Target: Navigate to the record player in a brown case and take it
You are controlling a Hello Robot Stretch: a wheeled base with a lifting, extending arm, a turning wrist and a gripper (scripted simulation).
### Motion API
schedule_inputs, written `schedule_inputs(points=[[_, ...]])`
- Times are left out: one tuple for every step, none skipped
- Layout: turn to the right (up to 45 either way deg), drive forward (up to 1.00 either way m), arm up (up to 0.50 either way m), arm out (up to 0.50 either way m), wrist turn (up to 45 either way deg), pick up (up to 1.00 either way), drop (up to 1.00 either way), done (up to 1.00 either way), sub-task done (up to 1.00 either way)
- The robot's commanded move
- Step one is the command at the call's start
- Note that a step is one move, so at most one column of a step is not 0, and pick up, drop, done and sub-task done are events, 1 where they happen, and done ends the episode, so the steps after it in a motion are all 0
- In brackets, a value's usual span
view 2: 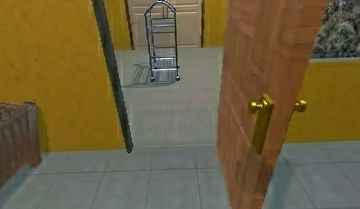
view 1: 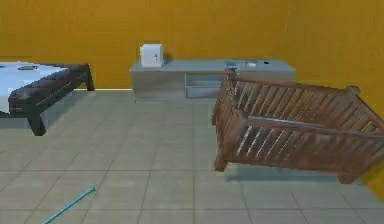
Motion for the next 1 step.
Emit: schedule_inputs(points=[[45.0, 0.0, 0.0, 0.0, 0.0, 0.0, 0.0, 0.0, 0.0]])
